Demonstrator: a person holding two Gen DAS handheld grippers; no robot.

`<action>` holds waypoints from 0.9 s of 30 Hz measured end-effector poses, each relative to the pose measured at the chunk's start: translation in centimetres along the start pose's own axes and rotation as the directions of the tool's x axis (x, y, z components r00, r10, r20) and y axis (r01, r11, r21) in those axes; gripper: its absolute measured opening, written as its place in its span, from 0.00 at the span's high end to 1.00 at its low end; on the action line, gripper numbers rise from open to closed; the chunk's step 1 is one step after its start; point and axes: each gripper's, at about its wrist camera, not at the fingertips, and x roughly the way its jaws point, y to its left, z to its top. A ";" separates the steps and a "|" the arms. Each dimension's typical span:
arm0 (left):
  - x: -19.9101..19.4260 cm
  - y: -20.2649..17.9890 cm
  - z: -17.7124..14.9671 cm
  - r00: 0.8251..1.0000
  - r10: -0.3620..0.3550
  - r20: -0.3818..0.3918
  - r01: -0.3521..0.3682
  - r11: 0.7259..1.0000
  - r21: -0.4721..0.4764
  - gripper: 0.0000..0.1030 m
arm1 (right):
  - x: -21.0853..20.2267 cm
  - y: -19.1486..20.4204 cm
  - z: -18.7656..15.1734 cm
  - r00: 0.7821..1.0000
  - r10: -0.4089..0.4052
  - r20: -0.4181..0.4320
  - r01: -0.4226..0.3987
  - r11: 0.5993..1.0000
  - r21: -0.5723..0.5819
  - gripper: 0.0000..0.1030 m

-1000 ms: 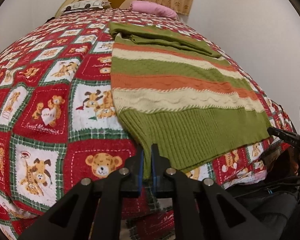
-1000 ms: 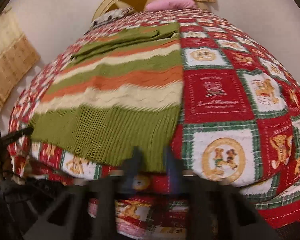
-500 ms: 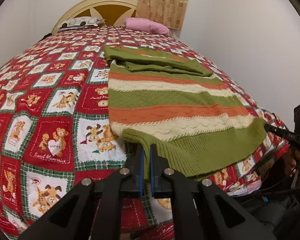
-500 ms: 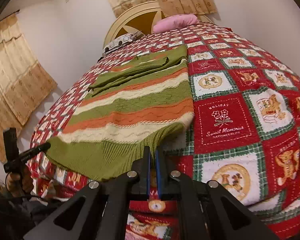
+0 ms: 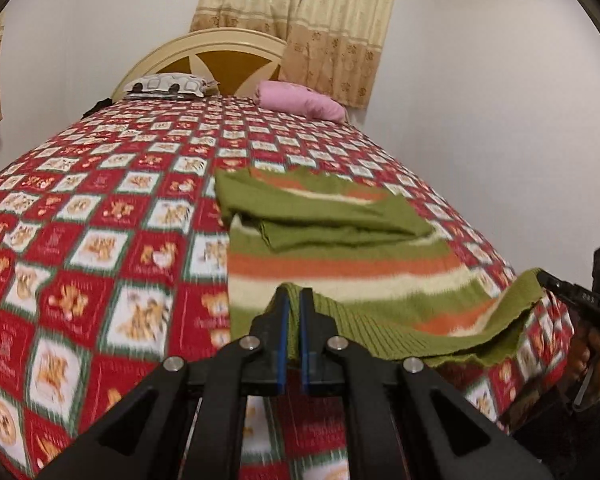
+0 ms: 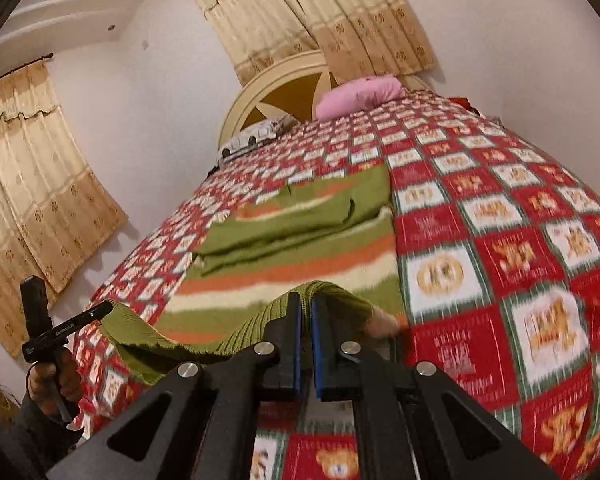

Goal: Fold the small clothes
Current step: 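Grasp the ribbed hem with both grippers, then lift the hem with both grippers and fold it over toward the collar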

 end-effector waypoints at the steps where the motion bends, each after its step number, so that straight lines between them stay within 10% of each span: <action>1: 0.3 0.1 0.6 1.000 0.000 0.001 0.000 1.000 -0.007 0.95 | 0.2 0.2 0.8 1.000 0.003 0.015 -0.003 1.000 -0.005 0.97; 15: 4.6 1.7 9.4 0.997 0.018 0.072 -0.014 0.998 -0.064 0.95 | 4.8 1.6 11.8 0.993 0.017 0.116 -0.010 0.998 -0.058 0.97; 27: 13.4 2.4 14.9 0.994 0.105 0.020 -0.105 0.994 -0.010 0.95 | 14.4 -1.5 17.9 0.998 -0.041 0.038 0.042 0.999 -0.019 0.97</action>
